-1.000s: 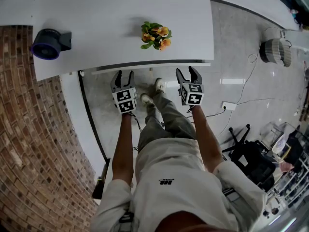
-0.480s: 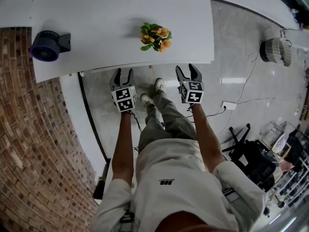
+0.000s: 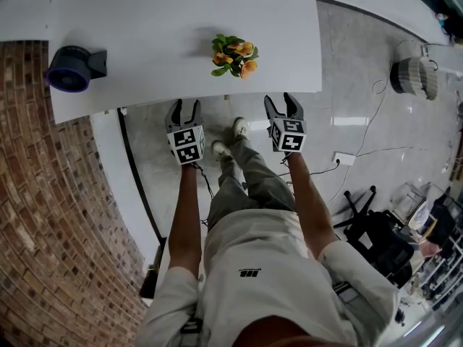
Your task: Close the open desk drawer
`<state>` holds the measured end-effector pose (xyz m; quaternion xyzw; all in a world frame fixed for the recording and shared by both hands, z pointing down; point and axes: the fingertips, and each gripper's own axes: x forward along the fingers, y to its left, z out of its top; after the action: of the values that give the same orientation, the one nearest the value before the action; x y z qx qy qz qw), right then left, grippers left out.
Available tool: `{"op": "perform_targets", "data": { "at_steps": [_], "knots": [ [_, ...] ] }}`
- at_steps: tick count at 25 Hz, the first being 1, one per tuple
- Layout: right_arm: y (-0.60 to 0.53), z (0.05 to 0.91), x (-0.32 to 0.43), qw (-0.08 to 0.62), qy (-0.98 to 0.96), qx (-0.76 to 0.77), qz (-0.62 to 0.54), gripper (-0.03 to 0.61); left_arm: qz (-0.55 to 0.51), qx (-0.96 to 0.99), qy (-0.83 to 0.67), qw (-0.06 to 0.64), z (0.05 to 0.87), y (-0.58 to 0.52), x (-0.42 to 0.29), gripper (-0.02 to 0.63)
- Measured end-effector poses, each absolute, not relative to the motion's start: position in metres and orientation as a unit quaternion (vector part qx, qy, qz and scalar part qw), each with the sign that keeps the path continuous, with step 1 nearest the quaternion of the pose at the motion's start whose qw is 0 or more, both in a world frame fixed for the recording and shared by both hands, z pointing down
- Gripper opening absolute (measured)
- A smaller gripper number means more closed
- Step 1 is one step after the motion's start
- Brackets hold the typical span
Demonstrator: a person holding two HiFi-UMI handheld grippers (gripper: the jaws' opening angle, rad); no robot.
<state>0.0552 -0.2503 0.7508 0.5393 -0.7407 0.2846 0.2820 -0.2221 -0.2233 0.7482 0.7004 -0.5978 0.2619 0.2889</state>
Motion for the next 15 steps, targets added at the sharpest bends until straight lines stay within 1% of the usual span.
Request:
{"op": "perform_targets", "data": {
  "at_steps": [11, 15],
  "knots": [
    [-0.249, 0.749, 0.054, 0.281, -0.744, 0.539, 0.277, 0.258, 0.259, 0.707, -0.594, 0.283, 0.74, -0.216, -0.219, 0.222],
    [-0.244, 0.74, 0.051, 0.295, -0.747, 0.536, 0.26, 0.258, 0.25, 0.713, -0.592, 0.28, 0.727, -0.207, -0.214, 0.222]
  ]
}}
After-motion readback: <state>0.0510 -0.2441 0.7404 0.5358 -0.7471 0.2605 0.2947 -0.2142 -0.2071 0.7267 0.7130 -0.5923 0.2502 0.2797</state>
